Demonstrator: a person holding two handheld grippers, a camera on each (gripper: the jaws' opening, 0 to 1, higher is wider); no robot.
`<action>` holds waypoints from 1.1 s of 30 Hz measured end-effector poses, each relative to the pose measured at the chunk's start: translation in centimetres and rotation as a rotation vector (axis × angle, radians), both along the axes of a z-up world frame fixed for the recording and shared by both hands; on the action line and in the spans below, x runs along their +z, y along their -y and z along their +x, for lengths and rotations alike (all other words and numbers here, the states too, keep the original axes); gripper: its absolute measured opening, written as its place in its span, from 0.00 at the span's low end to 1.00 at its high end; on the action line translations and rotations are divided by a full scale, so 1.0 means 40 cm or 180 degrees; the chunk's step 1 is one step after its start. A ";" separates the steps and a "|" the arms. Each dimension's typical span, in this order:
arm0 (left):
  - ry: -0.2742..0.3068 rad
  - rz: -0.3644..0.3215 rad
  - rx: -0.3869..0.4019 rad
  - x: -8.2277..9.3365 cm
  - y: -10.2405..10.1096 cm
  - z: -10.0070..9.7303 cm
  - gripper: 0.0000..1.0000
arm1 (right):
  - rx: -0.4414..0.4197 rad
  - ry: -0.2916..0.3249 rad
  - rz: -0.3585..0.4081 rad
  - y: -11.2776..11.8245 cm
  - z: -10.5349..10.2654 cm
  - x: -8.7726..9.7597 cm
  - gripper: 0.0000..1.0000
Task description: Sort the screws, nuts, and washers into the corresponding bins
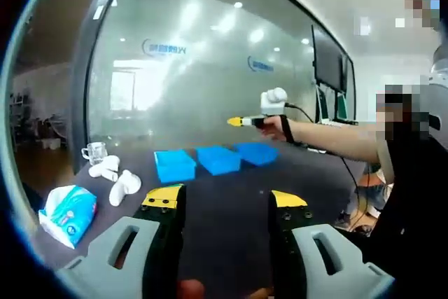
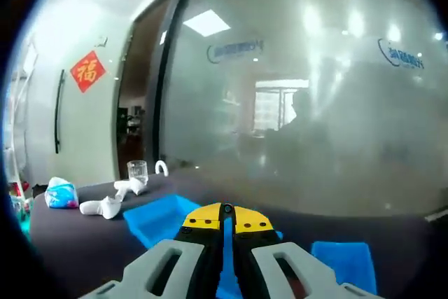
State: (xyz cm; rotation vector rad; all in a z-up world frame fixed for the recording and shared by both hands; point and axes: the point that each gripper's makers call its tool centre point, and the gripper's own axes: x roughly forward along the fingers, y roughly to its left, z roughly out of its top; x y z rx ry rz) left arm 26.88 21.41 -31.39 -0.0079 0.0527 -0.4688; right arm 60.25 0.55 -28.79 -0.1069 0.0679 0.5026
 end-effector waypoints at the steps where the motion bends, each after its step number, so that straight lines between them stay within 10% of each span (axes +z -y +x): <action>1: 0.0001 -0.0006 0.0002 0.001 -0.001 -0.001 0.45 | -0.0009 -0.0010 -0.0007 -0.002 0.005 -0.002 0.02; 33: 0.0013 -0.0082 0.0069 0.003 -0.024 -0.019 0.45 | -0.0072 -0.0114 -0.0153 -0.031 0.019 -0.063 0.06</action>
